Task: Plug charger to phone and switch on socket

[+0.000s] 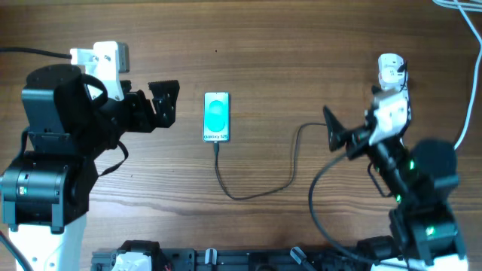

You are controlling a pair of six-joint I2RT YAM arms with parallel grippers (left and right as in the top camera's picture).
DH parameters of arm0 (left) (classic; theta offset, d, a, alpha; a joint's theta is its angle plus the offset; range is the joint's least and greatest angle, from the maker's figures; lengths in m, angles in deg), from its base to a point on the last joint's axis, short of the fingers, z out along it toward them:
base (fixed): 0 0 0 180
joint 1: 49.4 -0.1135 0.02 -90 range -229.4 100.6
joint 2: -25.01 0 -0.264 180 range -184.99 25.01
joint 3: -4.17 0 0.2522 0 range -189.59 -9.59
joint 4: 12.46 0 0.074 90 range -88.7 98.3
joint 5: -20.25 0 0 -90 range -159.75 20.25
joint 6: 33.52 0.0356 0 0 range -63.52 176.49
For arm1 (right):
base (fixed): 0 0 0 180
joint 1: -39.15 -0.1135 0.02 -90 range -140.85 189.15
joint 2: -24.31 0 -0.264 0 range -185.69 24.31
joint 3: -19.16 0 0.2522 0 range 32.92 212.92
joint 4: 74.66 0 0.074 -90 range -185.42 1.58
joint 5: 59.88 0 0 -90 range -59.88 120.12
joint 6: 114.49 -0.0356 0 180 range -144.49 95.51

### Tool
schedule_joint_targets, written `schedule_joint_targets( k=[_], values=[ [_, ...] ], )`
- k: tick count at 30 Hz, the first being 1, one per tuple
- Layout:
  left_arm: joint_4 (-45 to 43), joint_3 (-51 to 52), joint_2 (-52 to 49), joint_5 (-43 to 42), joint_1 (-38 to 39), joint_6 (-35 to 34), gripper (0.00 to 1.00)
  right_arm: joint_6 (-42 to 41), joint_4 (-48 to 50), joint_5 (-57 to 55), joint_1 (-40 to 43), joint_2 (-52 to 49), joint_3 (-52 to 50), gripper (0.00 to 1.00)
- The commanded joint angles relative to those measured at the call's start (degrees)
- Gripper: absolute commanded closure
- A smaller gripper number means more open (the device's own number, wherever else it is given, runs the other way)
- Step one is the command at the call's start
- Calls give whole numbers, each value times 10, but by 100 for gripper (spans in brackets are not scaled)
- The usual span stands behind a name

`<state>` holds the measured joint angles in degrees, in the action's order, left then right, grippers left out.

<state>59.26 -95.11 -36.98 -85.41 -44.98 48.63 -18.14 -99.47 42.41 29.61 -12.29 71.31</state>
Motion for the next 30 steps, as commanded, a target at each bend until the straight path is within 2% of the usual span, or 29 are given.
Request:
schedule_joint_targets(
  k=[1, 4, 12, 25, 30],
  values=[
    [0, -2, 3, 5, -3, -3, 0, 16, 47, 24, 4, 86, -99, 0],
    [0, -2, 3, 5, -3, -3, 0, 16, 82, 27, 12, 165, -179, 0],
    [0, -2, 3, 5, -3, -3, 0, 16, 82, 28, 18, 288, -273, 0],
    [0, -2, 3, 5, -3, -3, 0, 9, 121, 28, 17, 354, -381, 0],
    [0, -2, 3, 5, -3, -3, 0, 12, 122, 18, 17, 364, -381, 1]
  ],
)
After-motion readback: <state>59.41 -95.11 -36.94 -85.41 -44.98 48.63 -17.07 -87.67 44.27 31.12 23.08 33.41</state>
